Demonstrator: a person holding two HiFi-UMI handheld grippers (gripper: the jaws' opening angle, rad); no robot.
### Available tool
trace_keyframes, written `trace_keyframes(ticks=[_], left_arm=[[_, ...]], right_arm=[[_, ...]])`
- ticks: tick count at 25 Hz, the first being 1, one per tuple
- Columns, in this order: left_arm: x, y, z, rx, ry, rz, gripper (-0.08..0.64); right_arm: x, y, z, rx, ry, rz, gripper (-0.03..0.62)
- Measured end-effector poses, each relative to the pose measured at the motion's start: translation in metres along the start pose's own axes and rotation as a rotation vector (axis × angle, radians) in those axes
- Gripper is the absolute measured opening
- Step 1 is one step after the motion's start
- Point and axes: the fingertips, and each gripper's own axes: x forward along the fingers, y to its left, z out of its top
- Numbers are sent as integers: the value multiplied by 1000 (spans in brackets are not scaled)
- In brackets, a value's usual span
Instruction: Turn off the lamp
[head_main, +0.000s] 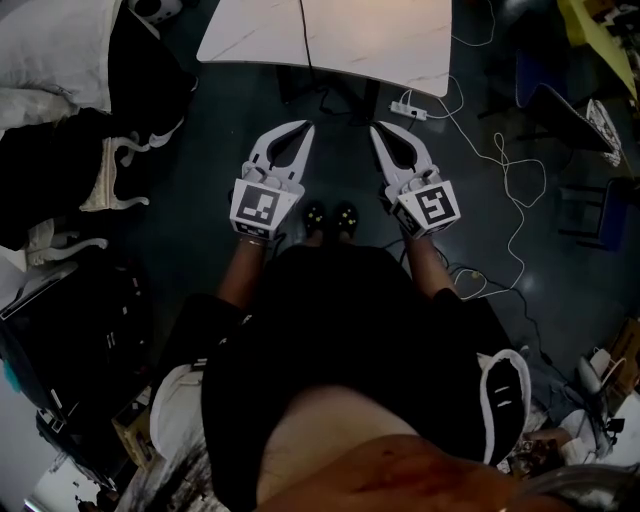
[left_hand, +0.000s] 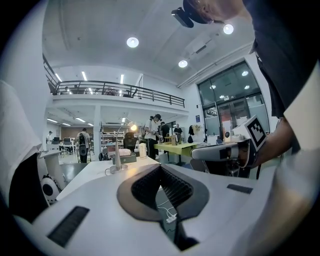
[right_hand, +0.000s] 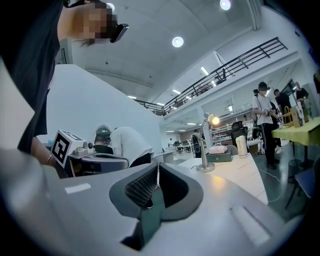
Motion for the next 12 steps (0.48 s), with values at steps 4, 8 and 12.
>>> trace_keyframes(ticks=[4, 8, 12], left_arm=[[0, -1, -13, 1, 18, -19, -5], [5, 8, -35, -20, 39, -5, -5], [23, 17, -61, -58, 25, -1, -5]], right_arm=[[6, 1, -16, 5, 21, 16, -15], [22, 1, -36, 22, 63, 27, -15], [37, -13, -68, 22, 117, -3, -9]])
